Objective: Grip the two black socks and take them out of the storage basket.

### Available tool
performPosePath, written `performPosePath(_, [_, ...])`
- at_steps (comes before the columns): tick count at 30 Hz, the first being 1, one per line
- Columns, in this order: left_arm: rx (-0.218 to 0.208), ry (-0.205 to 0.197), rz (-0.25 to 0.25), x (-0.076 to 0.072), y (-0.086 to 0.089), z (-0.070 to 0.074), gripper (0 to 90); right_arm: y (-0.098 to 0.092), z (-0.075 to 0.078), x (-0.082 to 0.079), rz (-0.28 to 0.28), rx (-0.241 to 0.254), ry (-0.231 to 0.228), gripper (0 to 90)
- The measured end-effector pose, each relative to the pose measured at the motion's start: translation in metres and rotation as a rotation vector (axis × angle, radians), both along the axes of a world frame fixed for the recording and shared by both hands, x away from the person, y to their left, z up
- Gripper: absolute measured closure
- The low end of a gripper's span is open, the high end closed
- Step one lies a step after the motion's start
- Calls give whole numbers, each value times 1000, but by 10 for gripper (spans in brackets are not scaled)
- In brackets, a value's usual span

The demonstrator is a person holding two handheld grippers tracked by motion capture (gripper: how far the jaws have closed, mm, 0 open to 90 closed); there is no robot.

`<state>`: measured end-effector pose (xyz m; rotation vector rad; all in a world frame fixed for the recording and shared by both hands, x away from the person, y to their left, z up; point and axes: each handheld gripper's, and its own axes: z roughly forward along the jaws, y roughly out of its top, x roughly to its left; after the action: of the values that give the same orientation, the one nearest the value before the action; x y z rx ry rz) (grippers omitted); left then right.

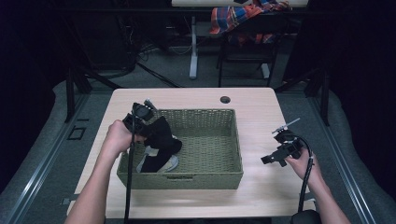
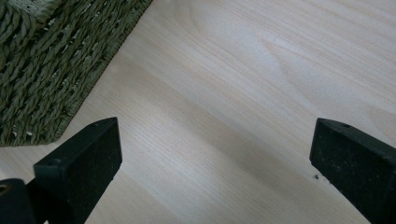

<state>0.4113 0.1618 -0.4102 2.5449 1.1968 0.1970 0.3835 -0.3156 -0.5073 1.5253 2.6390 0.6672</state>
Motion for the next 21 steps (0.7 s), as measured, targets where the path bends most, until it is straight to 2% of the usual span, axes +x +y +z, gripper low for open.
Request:
performPosePath(4, [5,-8,-1,-1,2,8,812,-2,2,2,30,-29,15,20])
performPosePath(5, [7,-10,1,-1,2,10,812,-2,1,1,22,-21,10,20])
performPosePath(6, [8,-11,0,-1,2,11,812,-3,3,3,49,-44,25,20])
performPosePath(8, [11,-18,-1,-1,3,14,812,-2,1,1,18,-18,7,20])
performPosePath(11, [14,-24,2,-1,4,20,812,-2,2,2,28,-27,16,20])
performPosePath(12, [16,-28,4,-1,4,22,812,-1,0,0,0,-9,0,20])
performPosePath(21, [18,-55,25,1,11,34,812,-1,0,0,3,-10,2,20])
